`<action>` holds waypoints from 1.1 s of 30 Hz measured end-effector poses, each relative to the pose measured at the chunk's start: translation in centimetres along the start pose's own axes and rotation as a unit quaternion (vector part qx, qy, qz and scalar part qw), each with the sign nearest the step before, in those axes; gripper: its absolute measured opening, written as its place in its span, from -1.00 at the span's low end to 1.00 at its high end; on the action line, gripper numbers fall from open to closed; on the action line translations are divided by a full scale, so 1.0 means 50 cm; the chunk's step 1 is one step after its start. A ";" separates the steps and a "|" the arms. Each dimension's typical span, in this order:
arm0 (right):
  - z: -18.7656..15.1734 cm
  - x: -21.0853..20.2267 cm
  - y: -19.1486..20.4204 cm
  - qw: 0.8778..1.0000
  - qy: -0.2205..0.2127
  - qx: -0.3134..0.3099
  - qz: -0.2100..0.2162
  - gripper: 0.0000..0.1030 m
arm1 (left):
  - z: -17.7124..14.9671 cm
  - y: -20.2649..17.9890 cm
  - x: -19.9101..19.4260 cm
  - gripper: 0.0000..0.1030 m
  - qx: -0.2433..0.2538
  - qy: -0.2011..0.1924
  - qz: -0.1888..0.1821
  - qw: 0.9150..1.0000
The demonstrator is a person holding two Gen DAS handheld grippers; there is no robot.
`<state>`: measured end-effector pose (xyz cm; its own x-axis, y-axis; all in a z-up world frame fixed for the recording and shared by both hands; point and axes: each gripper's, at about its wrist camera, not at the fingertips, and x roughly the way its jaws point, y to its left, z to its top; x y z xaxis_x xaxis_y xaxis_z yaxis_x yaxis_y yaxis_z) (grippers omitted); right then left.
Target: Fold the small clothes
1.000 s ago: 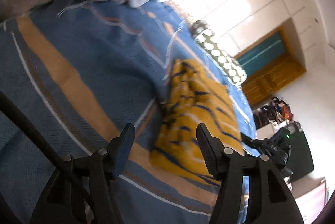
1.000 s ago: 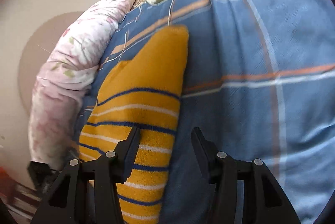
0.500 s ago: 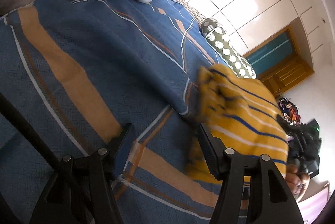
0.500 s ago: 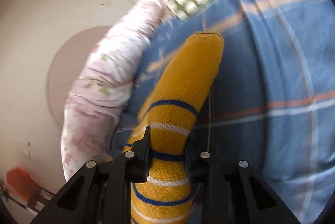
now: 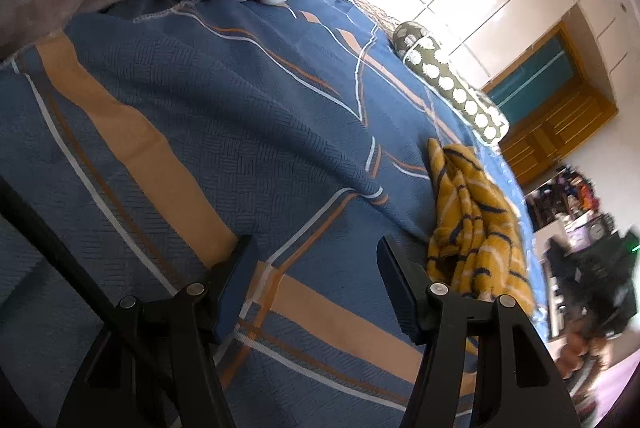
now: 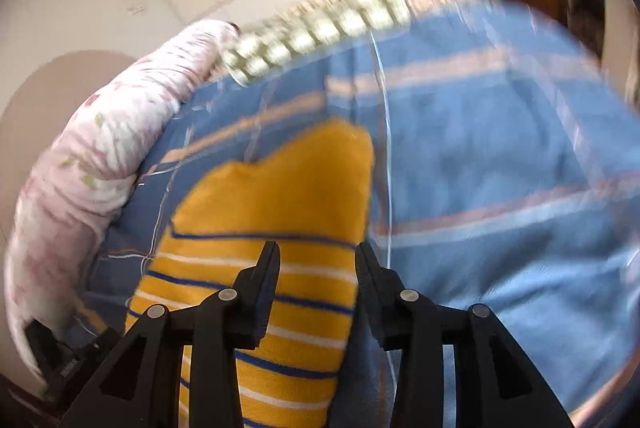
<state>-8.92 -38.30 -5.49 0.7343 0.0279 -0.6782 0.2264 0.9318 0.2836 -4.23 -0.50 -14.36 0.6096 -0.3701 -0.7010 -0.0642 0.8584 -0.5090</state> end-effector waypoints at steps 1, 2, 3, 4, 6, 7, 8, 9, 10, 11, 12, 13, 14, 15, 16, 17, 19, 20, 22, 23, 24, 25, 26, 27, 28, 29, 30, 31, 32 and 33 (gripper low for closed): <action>0.005 -0.006 0.029 1.000 -0.003 -0.022 0.003 -0.19 | 0.003 -0.002 -0.002 0.17 0.004 -0.006 0.016 1.000; 0.010 -0.002 0.053 0.999 0.001 -0.034 0.011 -0.23 | 0.005 -0.002 -0.010 0.17 0.007 -0.017 0.042 0.999; 0.008 0.014 0.084 0.998 0.018 -0.048 0.026 -0.31 | 0.010 0.002 -0.018 0.17 0.007 -0.029 0.072 0.997; 0.005 0.027 0.101 0.998 0.029 -0.053 0.034 -0.34 | 0.017 0.018 -0.028 0.17 -0.002 -0.041 0.104 0.994; -0.011 0.071 0.147 0.995 0.056 -0.065 0.043 -0.38 | 0.027 0.049 -0.038 0.17 -0.027 -0.048 0.129 0.990; -0.024 0.106 0.180 0.993 0.076 -0.079 0.047 -0.42 | 0.031 0.069 -0.045 0.17 -0.043 -0.051 0.134 0.989; -0.039 0.133 0.205 0.990 0.091 -0.089 0.052 -0.45 | 0.034 0.084 -0.052 0.16 -0.053 -0.054 0.134 0.988; -0.060 0.165 0.243 0.988 0.103 -0.104 0.050 -0.61 | 0.036 0.095 -0.059 0.16 -0.059 -0.058 0.140 0.987; -0.073 0.175 0.265 0.987 0.104 -0.113 0.047 -0.73 | 0.039 0.106 -0.070 0.16 -0.064 -0.068 0.156 0.983; -0.086 0.177 0.280 0.986 0.099 -0.123 0.044 -0.87 | 0.039 0.114 -0.077 0.16 -0.069 -0.073 0.163 0.981; -0.097 0.172 0.312 0.985 0.085 -0.150 0.025 -0.88 | 0.041 0.125 -0.084 0.16 -0.079 -0.079 0.164 0.980; -0.103 0.167 0.327 0.982 0.077 -0.170 0.014 -0.89 | 0.043 0.139 -0.092 0.16 -0.094 -0.083 0.157 0.980; -0.111 0.159 0.340 0.979 0.070 -0.190 0.007 -0.89 | 0.043 0.148 -0.098 0.16 -0.105 -0.087 0.150 0.979; -0.118 0.150 0.343 0.978 0.068 -0.198 0.011 -0.89 | 0.044 0.155 -0.102 0.16 -0.115 -0.090 0.142 0.979; -0.123 0.142 0.348 0.976 0.069 -0.206 0.019 -0.89 | 0.043 0.156 -0.103 0.16 -0.119 -0.092 0.137 0.979; -0.126 0.130 0.350 0.975 0.065 -0.214 0.016 -0.89 | 0.043 0.152 -0.102 0.16 -0.114 -0.093 0.141 0.979; -0.126 0.099 0.339 0.976 0.054 -0.209 0.028 -0.90 | 0.043 0.141 -0.099 0.16 -0.101 -0.091 0.147 0.980; -0.127 0.083 0.329 0.978 0.054 -0.199 0.041 -0.89 | 0.043 0.135 -0.100 0.16 -0.096 -0.093 0.145 0.980; -0.144 0.055 0.308 0.980 0.056 -0.178 0.062 -0.77 | 0.040 0.120 -0.105 0.18 -0.082 -0.100 0.144 0.981; -0.158 0.039 0.295 0.981 0.056 -0.174 0.065 -0.73 | 0.039 0.112 -0.107 0.22 -0.075 -0.104 0.145 0.981; -0.176 0.023 0.283 0.981 0.057 -0.175 0.062 -0.68 | 0.038 0.103 -0.107 0.26 -0.069 -0.107 0.144 0.981; -0.201 0.004 0.265 0.981 0.058 -0.178 0.055 -0.62 | 0.036 0.091 -0.106 0.28 -0.063 -0.111 0.142 0.982; -0.223 -0.014 0.248 0.980 0.059 -0.183 0.046 -0.58 | 0.034 0.078 -0.106 0.29 -0.055 -0.116 0.140 0.982; -0.242 -0.030 0.231 0.980 0.057 -0.186 0.035 -0.48 | 0.030 0.067 -0.107 0.31 -0.048 -0.120 0.139 0.982; -0.259 -0.044 0.214 0.980 0.056 -0.188 0.025 -0.40 | 0.023 0.050 -0.111 0.31 -0.035 -0.129 0.140 0.981; -0.278 -0.061 0.190 0.981 0.057 -0.187 0.007 -0.36 | 0.014 0.030 -0.116 0.31 -0.018 -0.138 0.142 0.980; -0.288 -0.069 0.174 0.981 0.059 -0.183 -0.003 -0.30 | 0.008 0.013 -0.120 0.31 -0.005 -0.145 0.144 0.979; -0.301 -0.084 0.147 0.983 0.063 -0.173 -0.019 -0.28 | -0.006 -0.014 -0.129 0.32 0.015 -0.155 0.142 0.977; -0.308 -0.094 0.128 0.984 0.063 -0.164 -0.031 -0.28 | -0.018 -0.033 -0.141 0.33 0.027 -0.164 0.141 0.976; -0.319 -0.117 0.096 0.986 0.059 -0.147 -0.044 -0.28 | -0.031 -0.047 -0.155 0.41 0.035 -0.175 0.142 0.974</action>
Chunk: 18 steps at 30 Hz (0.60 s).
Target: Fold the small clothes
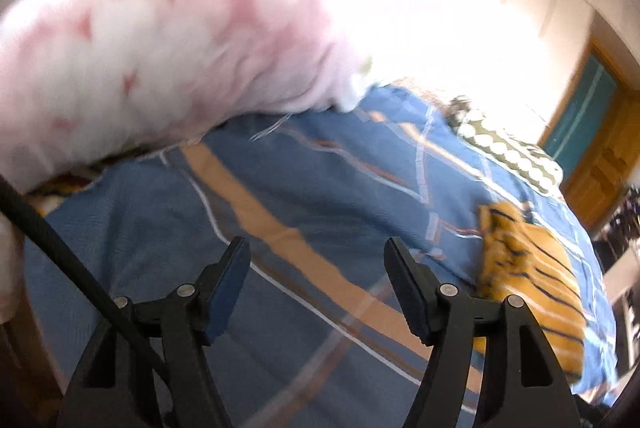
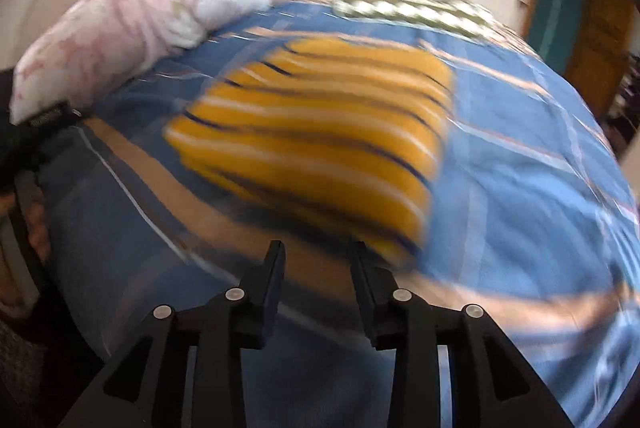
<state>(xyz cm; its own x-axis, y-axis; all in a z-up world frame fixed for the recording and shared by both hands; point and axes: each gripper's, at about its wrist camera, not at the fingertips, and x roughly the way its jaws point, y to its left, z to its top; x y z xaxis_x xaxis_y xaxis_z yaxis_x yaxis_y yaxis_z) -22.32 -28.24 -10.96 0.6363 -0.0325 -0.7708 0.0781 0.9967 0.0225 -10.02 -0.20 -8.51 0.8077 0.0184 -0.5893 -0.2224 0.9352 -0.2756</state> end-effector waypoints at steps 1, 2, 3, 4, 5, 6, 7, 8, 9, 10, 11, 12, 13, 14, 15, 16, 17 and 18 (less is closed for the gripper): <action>-0.013 -0.016 -0.022 1.000 -0.003 0.013 -0.006 -0.26 | -0.009 -0.015 -0.033 0.49 0.009 -0.020 0.006 1.000; -0.025 -0.031 -0.042 1.000 -0.006 0.025 -0.010 -0.24 | -0.018 -0.031 -0.073 0.66 0.020 -0.045 0.011 0.999; -0.042 -0.052 -0.069 0.999 -0.014 0.043 -0.015 -0.19 | -0.026 -0.041 -0.107 0.80 0.030 -0.066 0.014 0.997; -0.052 -0.067 -0.087 0.998 -0.021 0.054 -0.019 -0.16 | -0.038 -0.054 -0.153 0.87 0.043 -0.100 0.020 0.994; -0.058 -0.077 -0.097 0.998 -0.026 0.061 -0.021 -0.15 | -0.049 -0.068 -0.201 1.00 0.058 -0.136 0.027 0.989; -0.068 -0.094 -0.116 0.996 -0.034 0.073 -0.024 -0.12 | -0.054 -0.079 -0.231 1.00 0.069 -0.161 0.031 0.984; -0.073 -0.104 -0.127 0.996 -0.039 0.082 -0.024 -0.08 | -0.064 -0.096 -0.273 1.00 0.086 -0.188 0.036 0.978; -0.080 -0.114 -0.137 0.995 -0.044 0.090 -0.023 -0.06 | -0.071 -0.117 -0.311 1.00 0.107 -0.206 0.043 0.972; -0.088 -0.125 -0.150 0.993 -0.052 0.103 -0.020 -0.04 | -0.075 -0.131 -0.335 1.00 0.122 -0.213 0.051 0.968; -0.094 -0.132 -0.157 0.992 -0.057 0.110 -0.016 -0.03 | -0.083 -0.155 -0.359 1.00 0.144 -0.221 0.065 0.962; -0.099 -0.138 -0.157 0.991 -0.061 0.116 -0.012 -0.03 | -0.089 -0.178 -0.379 1.00 0.163 -0.225 0.071 0.958; -0.108 -0.144 -0.162 0.991 -0.064 0.120 -0.007 -0.03 | -0.094 -0.186 -0.394 1.00 0.175 -0.224 0.063 0.957; -0.116 -0.148 -0.164 0.990 -0.066 0.124 -0.003 -0.03 | -0.099 -0.201 -0.409 1.00 0.188 -0.214 0.040 0.958; -0.124 -0.151 -0.164 0.990 -0.067 0.124 -0.002 -0.02 | -0.109 -0.210 -0.426 1.00 0.193 -0.200 0.019 0.960; -0.130 -0.150 -0.163 0.990 -0.067 0.122 -0.002 -0.02 | -0.112 -0.224 -0.431 1.00 0.197 -0.184 0.000 0.963; -0.139 -0.152 -0.160 0.991 -0.068 0.119 -0.004 -0.02 | -0.122 -0.238 -0.437 1.00 0.200 -0.165 -0.018 0.965; -0.148 -0.155 -0.157 0.991 -0.067 0.117 -0.008 -0.02 | -0.133 -0.253 -0.440 1.00 0.207 -0.149 -0.031 0.966; -0.150 -0.152 -0.154 0.991 -0.066 0.116 -0.010 -0.02 | -0.141 -0.265 -0.445 1.00 0.214 -0.139 -0.039 0.966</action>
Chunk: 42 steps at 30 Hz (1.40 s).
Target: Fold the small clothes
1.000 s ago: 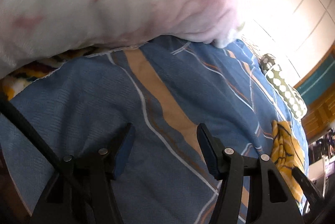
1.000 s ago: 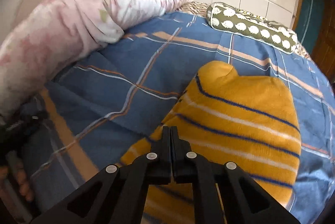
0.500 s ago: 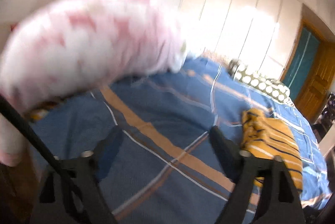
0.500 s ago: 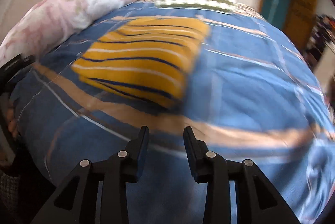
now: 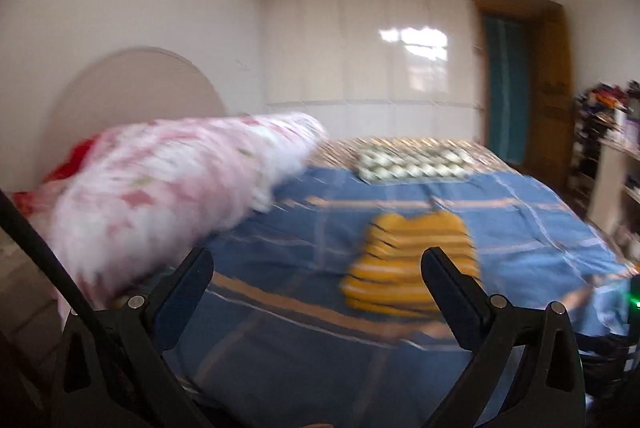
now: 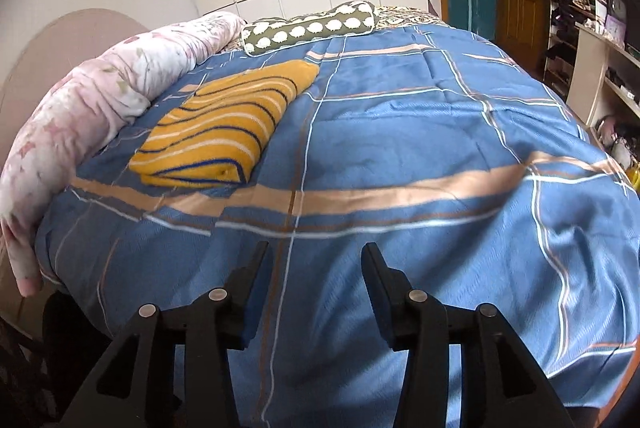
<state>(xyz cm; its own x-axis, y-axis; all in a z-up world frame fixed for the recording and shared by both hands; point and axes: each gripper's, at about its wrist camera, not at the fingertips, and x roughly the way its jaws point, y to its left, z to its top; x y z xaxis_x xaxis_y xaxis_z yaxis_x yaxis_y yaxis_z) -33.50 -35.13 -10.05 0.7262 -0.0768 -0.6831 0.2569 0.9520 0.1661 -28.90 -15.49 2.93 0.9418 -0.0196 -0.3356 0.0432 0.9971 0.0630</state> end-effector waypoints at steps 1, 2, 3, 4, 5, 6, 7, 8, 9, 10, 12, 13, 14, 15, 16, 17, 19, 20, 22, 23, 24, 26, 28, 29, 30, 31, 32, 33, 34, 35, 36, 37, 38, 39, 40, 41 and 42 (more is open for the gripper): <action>-0.007 -0.001 0.000 1.000 0.003 0.002 -0.003 0.00 | -0.006 -0.025 -0.002 1.00 0.013 0.013 -0.014 1.000; -0.014 -0.002 -0.001 1.000 0.005 0.004 -0.005 0.02 | -0.014 -0.042 -0.004 1.00 0.025 0.020 -0.021 0.999; -0.022 -0.003 0.000 1.000 0.007 0.006 -0.007 0.04 | -0.019 -0.067 -0.001 1.00 0.036 0.025 -0.025 0.999; -0.030 -0.006 -0.001 1.000 0.009 0.006 -0.008 0.05 | -0.028 -0.089 -0.001 1.00 0.051 0.035 -0.032 0.998; -0.037 -0.008 0.000 1.000 0.010 0.005 -0.009 0.06 | -0.034 -0.100 0.004 1.00 0.057 0.042 -0.036 0.997; -0.045 -0.012 -0.002 1.000 0.011 0.001 -0.015 0.07 | -0.040 -0.115 0.002 1.00 0.061 0.051 -0.043 0.996; -0.052 -0.014 -0.003 1.000 0.010 -0.003 -0.022 0.09 | -0.047 -0.124 0.004 1.00 0.063 0.062 -0.053 0.995; -0.058 -0.015 -0.004 1.000 0.010 -0.003 -0.027 0.10 | -0.055 -0.131 0.007 1.00 0.063 0.074 -0.064 0.993; -0.064 -0.016 -0.008 0.999 0.010 -0.002 -0.035 0.11 | -0.062 -0.132 0.010 1.00 0.061 0.083 -0.069 0.992; -0.066 -0.015 -0.012 0.999 0.012 0.001 -0.038 0.11 | -0.069 -0.135 0.016 1.00 0.058 0.100 -0.075 0.990; -0.070 -0.013 -0.019 0.999 0.018 0.010 -0.043 0.12 | -0.085 -0.135 0.025 1.00 0.054 0.120 -0.075 0.988; -0.072 -0.012 -0.019 0.999 0.019 0.012 -0.045 0.12 | -0.095 -0.136 0.030 1.00 0.056 0.133 -0.073 0.987; -0.073 -0.012 -0.019 0.999 0.020 0.013 -0.049 0.12 | -0.104 -0.137 0.035 1.00 0.057 0.143 -0.075 0.985; -0.073 -0.012 -0.016 0.998 0.019 0.010 -0.056 0.13 | -0.111 -0.135 0.040 1.00 0.057 0.149 -0.075 0.984; -0.073 -0.013 -0.013 0.998 0.017 0.007 -0.060 0.15 | -0.123 -0.135 0.046 1.00 0.058 0.158 -0.073 0.983; -0.074 -0.012 -0.006 0.998 0.016 0.001 -0.068 0.17 | -0.130 -0.133 0.052 1.00 0.058 0.166 -0.072 0.982; -0.075 -0.011 0.007 0.997 0.014 -0.010 -0.078 0.21 | -0.141 -0.127 0.067 1.00 0.058 0.186 -0.071 0.978; -0.076 -0.010 0.015 0.996 0.013 -0.018 -0.084 0.21 | -0.145 -0.124 0.073 1.00 0.056 0.193 -0.070 0.977; -0.079 -0.008 0.029 0.995 0.012 -0.030 -0.091 0.22 | -0.151 -0.113 0.082 1.00 0.048 0.205 -0.067 0.975; -0.081 -0.007 0.035 0.995 0.012 -0.034 -0.093 0.22 | -0.153 -0.108 0.086 1.00 0.044 0.208 -0.066 0.975; -0.083 -0.005 0.041 0.995 0.013 -0.040 -0.094 0.24 | -0.156 -0.105 0.087 1.00 0.042 0.211 -0.064 0.974; -0.087 0.002 0.054 0.994 0.019 -0.054 -0.095 0.25 | -0.160 -0.100 0.090 1.00 0.040 0.216 -0.063 0.974; -0.090 0.006 0.060 0.993 0.023 -0.062 -0.095 0.26 | -0.165 -0.097 0.092 1.00 0.039 0.219 -0.063 0.973; -0.093 0.008 0.065 0.993 0.025 -0.066 -0.095 0.26 | -0.166 -0.096 0.094 1.00 0.039 0.221 -0.064 0.972; -0.094 0.009 0.067 0.993 0.026 -0.069 -0.095 0.26 | -0.169 -0.095 0.096 1.00 0.039 0.225 -0.065 0.972; -0.095 0.010 0.069 0.992 0.027 -0.073 -0.096 0.26 | -0.170 -0.095 0.098 1.00 0.039 0.227 -0.064 0.971; -0.096 0.010 0.070 0.992 0.027 -0.075 -0.097 0.26 | -0.171 -0.095 0.099 1.00 0.040 0.228 -0.064 0.971; -0.094 0.010 0.066 0.992 0.026 -0.076 -0.097 0.27 | -0.172 -0.094 0.100 1.00 0.039 0.229 -0.065 0.970; -0.094 0.010 0.066 0.992 0.026 -0.075 -0.098 0.28 | -0.172 -0.095 0.100 1.00 0.039 0.229 -0.065 0.970; -0.095 0.010 0.064 0.992 0.026 -0.074 -0.098 0.28 | -0.172 -0.095 0.099 1.00 0.039 0.229 -0.064 0.971; -0.095 0.011 0.061 0.992 0.028 -0.071 -0.099 0.29 | -0.173 -0.095 0.100 1.00 0.040 0.229 -0.064 0.971; -0.095 0.011 0.059 0.992 0.029 -0.069 -0.099 0.29 | -0.173 -0.095 0.100 1.00 0.040 0.229 -0.064 0.971; -0.094 0.013 0.056 0.992 0.031 -0.067 -0.100 0.29 | -0.174 -0.095 0.101 1.00 0.040 0.229 -0.065 0.970; -0.094 0.014 0.054 0.992 0.032 -0.065 -0.101 0.29 | -0.174 -0.096 0.101 1.00 0.041 0.230 -0.065 0.970; -0.093 0.015 0.052 0.992 0.033 -0.062 -0.102 0.29 | -0.175 -0.097 0.101 1.00 0.042 0.230 -0.065 0.970; -0.093 0.015 0.049 0.992 0.034 -0.059 -0.103 0.29 | -0.176 -0.099 0.101 1.00 0.043 0.231 -0.066 0.970; -0.092 0.015 0.048 0.992 0.034 -0.057 -0.104 0.29 | -0.176 -0.101 0.101 1.00 0.044 0.232 -0.066 0.970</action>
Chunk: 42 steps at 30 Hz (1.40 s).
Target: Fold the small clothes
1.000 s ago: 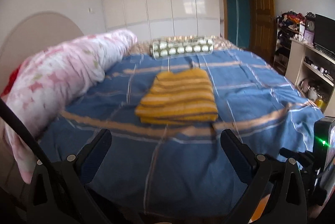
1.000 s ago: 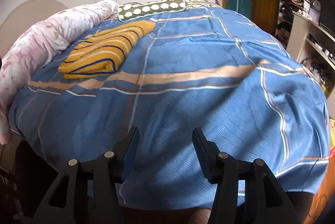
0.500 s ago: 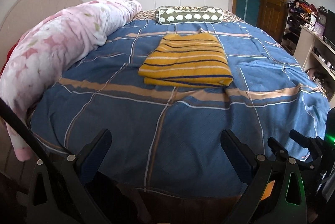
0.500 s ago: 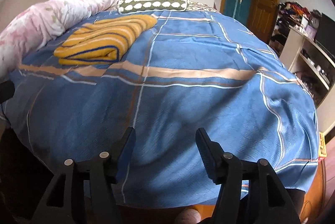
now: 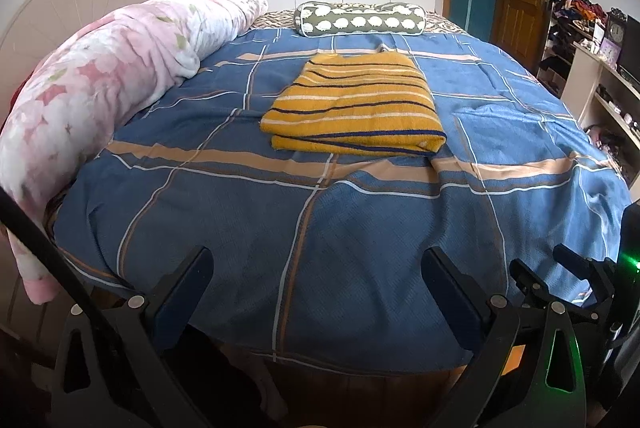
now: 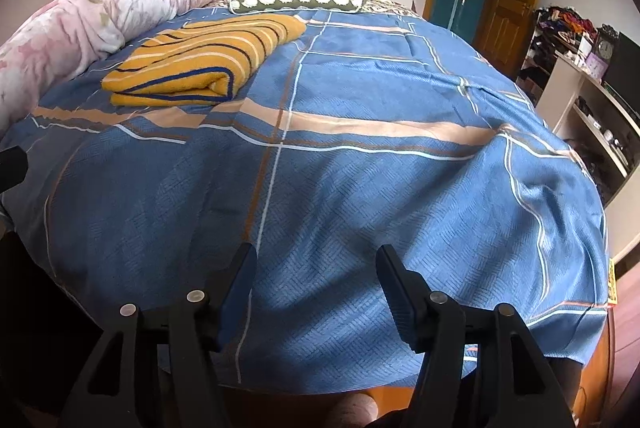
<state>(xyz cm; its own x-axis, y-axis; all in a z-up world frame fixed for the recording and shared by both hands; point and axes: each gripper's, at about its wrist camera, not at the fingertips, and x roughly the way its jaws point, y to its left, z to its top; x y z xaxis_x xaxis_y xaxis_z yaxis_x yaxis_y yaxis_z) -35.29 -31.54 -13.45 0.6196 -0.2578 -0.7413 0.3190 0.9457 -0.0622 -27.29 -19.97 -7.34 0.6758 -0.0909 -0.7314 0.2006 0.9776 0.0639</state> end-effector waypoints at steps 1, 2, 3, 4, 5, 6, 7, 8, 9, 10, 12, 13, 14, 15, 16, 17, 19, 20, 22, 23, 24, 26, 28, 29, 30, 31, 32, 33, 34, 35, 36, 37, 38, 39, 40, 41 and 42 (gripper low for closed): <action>-0.001 -0.001 0.001 1.000 0.000 0.002 -0.001 0.29 | 0.000 -0.001 0.001 1.00 0.001 0.001 -0.001 1.000; -0.001 -0.001 0.000 1.000 0.001 0.003 -0.002 0.29 | -0.001 -0.003 0.002 1.00 0.003 0.002 -0.001 1.000; -0.002 0.000 0.001 1.000 0.001 0.003 -0.003 0.29 | -0.002 -0.005 0.002 1.00 0.005 0.003 -0.001 1.000; -0.002 0.000 0.002 1.000 0.001 0.004 -0.003 0.29 | -0.002 -0.006 0.003 1.00 0.005 0.004 -0.001 1.000; -0.002 0.001 0.002 1.000 0.002 0.004 -0.004 0.30 | -0.003 -0.007 0.004 1.00 0.006 0.006 -0.002 1.000; -0.003 0.002 0.001 1.000 0.004 0.004 -0.004 0.30 | -0.003 -0.007 0.005 1.00 0.006 0.007 -0.003 1.000; -0.002 0.003 0.001 1.000 0.004 0.003 -0.004 0.30 | -0.004 -0.008 0.006 1.00 0.007 0.009 -0.004 1.000; -0.002 0.004 0.001 1.000 0.005 0.004 -0.004 0.30 | -0.005 -0.009 0.008 1.00 0.006 0.010 -0.004 1.000; -0.002 0.004 -0.001 1.000 0.005 0.003 -0.004 0.30 | -0.006 -0.009 0.009 1.00 0.006 0.012 -0.005 1.000; -0.002 0.005 -0.001 1.000 0.005 0.003 -0.005 0.30 | -0.006 -0.009 0.010 1.00 0.006 0.014 -0.006 1.000; -0.002 0.006 -0.001 1.000 0.005 0.003 -0.005 0.30 | -0.007 -0.008 0.013 1.00 0.006 0.015 -0.006 1.000; -0.002 0.006 -0.001 1.000 0.006 0.003 -0.005 0.30 | -0.007 -0.008 0.013 1.00 0.006 0.016 -0.007 1.000; -0.001 0.008 -0.002 1.000 0.007 0.003 -0.005 0.31 | -0.006 -0.008 0.014 1.00 0.006 0.016 -0.008 1.000; -0.002 0.009 -0.002 1.000 0.008 0.003 -0.005 0.31 | -0.006 -0.008 0.015 1.00 0.007 0.017 -0.008 1.000; -0.002 0.010 -0.002 1.000 0.009 0.003 -0.005 0.31 | -0.007 -0.008 0.016 1.00 0.007 0.018 -0.009 1.000; -0.003 0.011 -0.001 1.000 0.010 0.003 -0.006 0.31 | -0.007 -0.009 0.016 1.00 0.007 0.018 -0.009 1.000; -0.003 0.011 0.000 1.000 0.010 0.003 -0.007 0.32 | -0.007 -0.009 0.018 1.00 0.008 0.019 -0.010 1.000; -0.003 0.012 0.000 1.000 0.010 0.002 -0.007 0.32 | -0.008 -0.009 0.019 1.00 0.008 0.020 -0.012 1.000; -0.004 0.012 0.000 1.000 0.010 0.002 -0.007 0.33 | -0.009 -0.011 0.020 1.00 0.010 0.021 -0.013 1.000; -0.004 0.012 0.000 1.000 0.010 0.003 -0.007 0.33 | -0.009 -0.011 0.021 1.00 0.010 0.022 -0.013 1.000; -0.004 0.012 0.001 1.000 0.010 0.003 -0.007 0.33 | -0.009 -0.012 0.022 1.00 0.010 0.023 -0.013 1.000; -0.004 0.012 0.000 1.000 0.010 0.003 -0.007 0.33 | -0.010 -0.012 0.023 1.00 0.010 0.024 -0.014 1.000; -0.004 0.013 0.000 1.000 0.011 0.002 -0.007 0.34 | -0.010 -0.011 0.025 1.00 0.009 0.025 -0.014 1.000; -0.004 0.013 0.001 1.000 0.011 0.002 -0.007 0.34 | -0.010 -0.010 0.025 1.00 0.008 0.025 -0.015 1.000; -0.004 0.013 0.001 1.000 0.011 0.002 -0.007 0.34 | -0.011 -0.010 0.025 1.00 0.009 0.026 -0.014 1.000; -0.004 0.014 0.000 1.000 0.012 0.002 -0.007 0.35 | -0.011 -0.010 0.026 1.00 0.008 0.026 -0.015 1.000; -0.005 0.015 0.000 1.000 0.013 0.001 -0.007 0.36 | -0.011 -0.010 0.026 1.00 0.008 0.027 -0.015 0.999; -0.005 0.016 0.001 1.000 0.013 0.001 -0.007 0.36 | -0.012 -0.010 0.027 1.00 0.008 0.028 -0.015 0.999; -0.005 0.016 0.001 1.000 0.013 0.001 -0.007 0.37 | -0.013 -0.010 0.028 1.00 0.007 0.029 -0.016 0.999; -0.006 0.016 0.003 1.000 0.013 0.001 -0.008 0.37 | -0.014 -0.009 0.030 1.00 0.007 0.030 -0.016 0.999; -0.006 0.016 0.004 1.000 0.013 0.001 -0.008 0.38 | -0.015 -0.009 0.031 1.00 0.007 0.031 -0.016 0.999; -0.007 0.016 0.004 1.000 0.013 0.001 -0.008 0.38 | -0.015 -0.009 0.032 1.00 0.007 0.032 -0.016 0.999; -0.007 0.016 0.004 1.000 0.013 0.001 -0.008 0.38 | -0.016 -0.008 0.033 1.00 0.006 0.033 -0.016 0.999; -0.006 0.015 0.005 1.000 0.013 0.001 -0.008 0.39 | -0.017 -0.008 0.034 1.00 0.006 0.034 -0.016 0.999; -0.006 0.015 0.005 1.000 0.013 0.002 -0.008 0.39 | -0.018 -0.007 0.035 1.00 0.005 0.035 -0.014 0.999; -0.006 0.015 0.005 1.000 0.013 0.002 -0.008 0.39 | -0.018 -0.006 0.036 1.00 0.006 0.036 -0.013 0.999; -0.007 0.016 0.005 1.000 0.012 0.002 -0.009 0.39 | -0.019 -0.006 0.037 1.00 0.005 0.037 -0.013 0.999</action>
<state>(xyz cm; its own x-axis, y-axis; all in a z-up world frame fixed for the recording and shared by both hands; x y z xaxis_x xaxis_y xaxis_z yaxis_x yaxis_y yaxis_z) -34.99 -31.44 -14.28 0.5959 -0.2696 -0.7565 0.3325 0.9403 -0.0732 -26.75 -20.25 -9.36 0.6156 -0.1017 -0.7815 0.2252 0.9730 0.0507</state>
